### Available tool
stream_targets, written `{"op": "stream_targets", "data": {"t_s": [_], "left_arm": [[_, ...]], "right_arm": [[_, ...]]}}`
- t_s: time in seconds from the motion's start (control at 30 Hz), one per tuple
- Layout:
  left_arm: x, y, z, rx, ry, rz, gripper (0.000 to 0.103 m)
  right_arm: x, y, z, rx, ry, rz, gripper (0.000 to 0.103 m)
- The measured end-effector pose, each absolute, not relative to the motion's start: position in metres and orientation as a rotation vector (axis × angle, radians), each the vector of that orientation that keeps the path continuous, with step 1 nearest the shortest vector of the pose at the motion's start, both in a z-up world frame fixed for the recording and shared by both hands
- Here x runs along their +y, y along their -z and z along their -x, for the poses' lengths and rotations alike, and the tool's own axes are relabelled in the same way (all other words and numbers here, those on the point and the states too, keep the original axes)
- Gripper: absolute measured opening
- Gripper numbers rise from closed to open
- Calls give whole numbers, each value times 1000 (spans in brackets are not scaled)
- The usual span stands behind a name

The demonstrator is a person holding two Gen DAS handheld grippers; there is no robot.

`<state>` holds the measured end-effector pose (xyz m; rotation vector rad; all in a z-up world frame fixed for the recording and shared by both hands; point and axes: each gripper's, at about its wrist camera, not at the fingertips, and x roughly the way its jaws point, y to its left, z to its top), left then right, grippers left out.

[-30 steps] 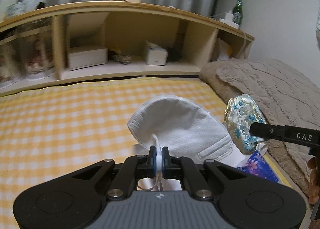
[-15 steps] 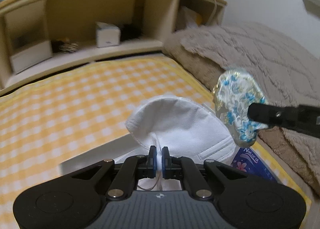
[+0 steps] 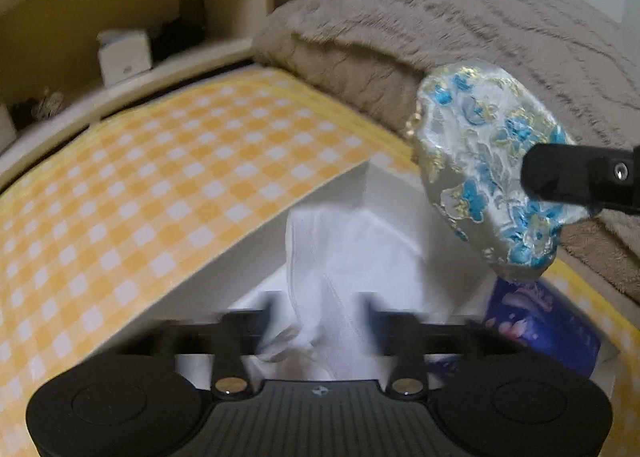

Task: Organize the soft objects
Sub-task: 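Carry the floral pouch with the right tool while the left tool carries the mask into the box, then open both tools to release the pouch and mask in the box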

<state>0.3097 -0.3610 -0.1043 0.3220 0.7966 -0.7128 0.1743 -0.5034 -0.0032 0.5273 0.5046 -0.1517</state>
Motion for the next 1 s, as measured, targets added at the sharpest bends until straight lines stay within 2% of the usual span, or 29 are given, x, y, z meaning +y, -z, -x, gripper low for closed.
{"op": "stream_targets", "data": {"t_s": [0.27,0.6,0.63,0.7,0.73,0.77,1.0], "left_arm": [[-336,103,-302,785,668,-288,91],[-307,86,-279,772,664,-208,99],[-303,86,-277,774,661,-201,100],[-298,85,-275,776,654,-192,101],[-295,85,-274,777,649,-187,101],[-292,85,-272,779,643,-179,102],[-274,82,-265,789,619,-138,103]], "right_arm": [[-499,11,-185,552,139,-500,12],[-490,27,-208,649,133,-446,13],[-489,31,-211,669,128,-435,19],[-485,37,-215,695,142,-403,41],[-483,40,-216,705,161,-382,64],[-481,41,-216,711,168,-366,77],[-475,39,-211,736,206,-311,91]]}}
